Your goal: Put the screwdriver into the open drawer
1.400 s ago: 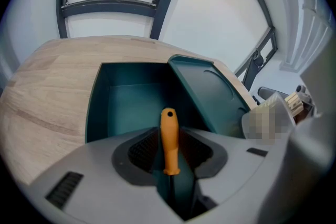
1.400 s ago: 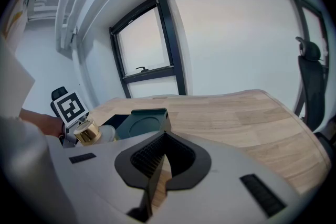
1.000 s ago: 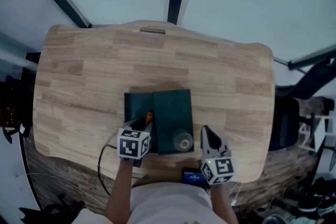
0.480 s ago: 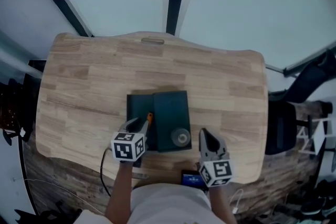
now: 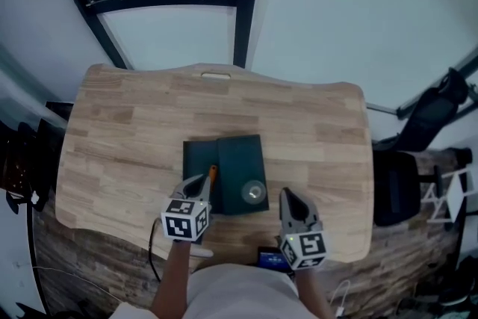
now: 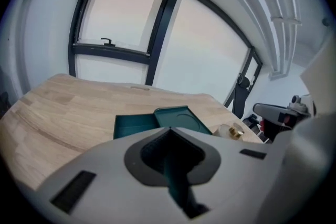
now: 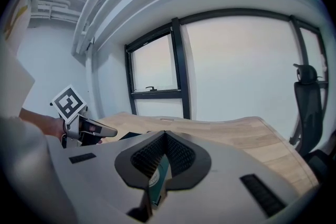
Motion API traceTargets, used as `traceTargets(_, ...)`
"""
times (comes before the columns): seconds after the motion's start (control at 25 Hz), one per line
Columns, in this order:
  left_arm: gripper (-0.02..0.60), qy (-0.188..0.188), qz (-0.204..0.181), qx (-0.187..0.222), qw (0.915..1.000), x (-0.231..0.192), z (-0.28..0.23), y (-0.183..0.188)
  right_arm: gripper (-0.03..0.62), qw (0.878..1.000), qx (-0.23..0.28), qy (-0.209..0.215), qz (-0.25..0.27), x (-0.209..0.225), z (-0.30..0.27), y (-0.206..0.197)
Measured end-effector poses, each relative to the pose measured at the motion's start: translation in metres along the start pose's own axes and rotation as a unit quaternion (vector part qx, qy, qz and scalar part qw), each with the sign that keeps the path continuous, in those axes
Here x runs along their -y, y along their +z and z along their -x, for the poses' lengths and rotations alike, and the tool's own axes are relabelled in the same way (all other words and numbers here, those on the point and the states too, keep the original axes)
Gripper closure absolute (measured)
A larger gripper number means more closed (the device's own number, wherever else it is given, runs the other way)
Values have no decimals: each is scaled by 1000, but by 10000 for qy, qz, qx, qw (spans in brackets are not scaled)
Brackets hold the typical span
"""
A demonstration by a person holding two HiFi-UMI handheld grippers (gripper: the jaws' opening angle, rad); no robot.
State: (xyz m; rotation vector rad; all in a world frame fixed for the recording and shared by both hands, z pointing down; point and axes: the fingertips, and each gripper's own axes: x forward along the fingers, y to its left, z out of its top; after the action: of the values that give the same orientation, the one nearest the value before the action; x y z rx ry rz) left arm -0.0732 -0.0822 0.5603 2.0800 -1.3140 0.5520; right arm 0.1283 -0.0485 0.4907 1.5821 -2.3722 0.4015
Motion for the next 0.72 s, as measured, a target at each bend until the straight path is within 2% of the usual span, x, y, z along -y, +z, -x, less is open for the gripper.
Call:
traceTargets(0.24,583,6,-560,684,9961,19,24,24,597,9998,204,-16,71,-5,17,9)
traceTargets(0.4,583,31,-801,1041,9913,29,40,39,597,9993,340,-57,141,-8,26,18)
traceTargets(0.72,583,142,-911,1429,9854,30,67,50,597,9981,545,-92,257,-16,37,26)
